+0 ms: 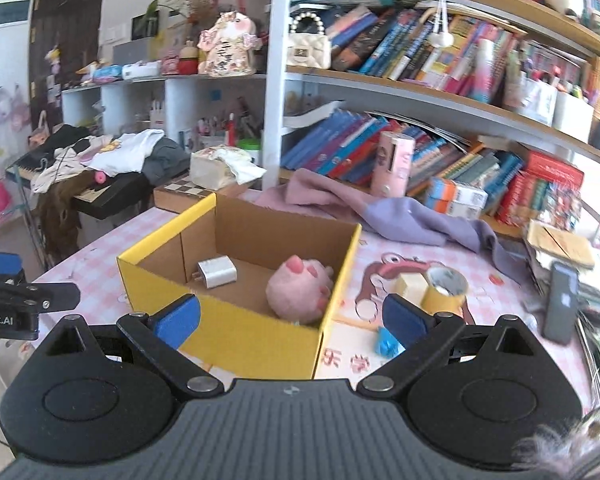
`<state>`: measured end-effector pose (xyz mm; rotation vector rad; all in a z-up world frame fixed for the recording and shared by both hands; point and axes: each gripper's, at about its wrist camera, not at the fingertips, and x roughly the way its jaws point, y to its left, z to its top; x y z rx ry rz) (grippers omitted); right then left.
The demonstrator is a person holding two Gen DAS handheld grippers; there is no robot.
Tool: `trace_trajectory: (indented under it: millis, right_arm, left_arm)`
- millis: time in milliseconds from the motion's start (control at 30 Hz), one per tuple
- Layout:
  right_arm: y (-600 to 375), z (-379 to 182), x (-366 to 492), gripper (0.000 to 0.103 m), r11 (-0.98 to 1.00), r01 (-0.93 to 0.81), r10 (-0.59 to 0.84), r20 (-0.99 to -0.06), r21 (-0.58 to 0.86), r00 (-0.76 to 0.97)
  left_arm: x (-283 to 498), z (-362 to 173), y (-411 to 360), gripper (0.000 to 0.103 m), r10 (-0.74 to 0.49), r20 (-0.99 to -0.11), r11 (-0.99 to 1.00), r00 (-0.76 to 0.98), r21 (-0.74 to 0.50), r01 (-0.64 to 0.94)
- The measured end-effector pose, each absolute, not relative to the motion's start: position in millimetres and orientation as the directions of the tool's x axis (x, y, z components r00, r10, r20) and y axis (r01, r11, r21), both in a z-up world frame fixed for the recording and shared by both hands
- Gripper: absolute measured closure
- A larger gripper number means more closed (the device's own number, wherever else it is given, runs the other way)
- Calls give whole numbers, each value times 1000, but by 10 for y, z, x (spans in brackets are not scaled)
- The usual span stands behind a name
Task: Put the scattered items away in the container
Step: 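Withdraw both tools up and away from the yellow box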
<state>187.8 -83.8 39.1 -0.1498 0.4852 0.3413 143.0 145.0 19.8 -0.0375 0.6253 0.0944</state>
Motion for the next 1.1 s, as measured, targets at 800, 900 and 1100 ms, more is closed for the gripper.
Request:
trace_trajectory:
  millis: [800, 900, 1100]
  right_arm:
    - [-834, 18, 1068, 4, 950, -311, 231, -587, -36, 776]
    - [-847, -9, 1064, 4, 953, -303, 227, -598, -29, 769]
    - [-829, -26, 1023, 3, 942, -333, 244, -601, -38, 761]
  left_arm:
    - [831, -154, 1148, 12, -5, -661, 998, 750, 44, 46]
    - [814, -167, 1160, 12, -2, -668, 998, 744, 40, 39]
    - [824, -184, 1160, 12, 2, -679, 999, 734, 28, 22]
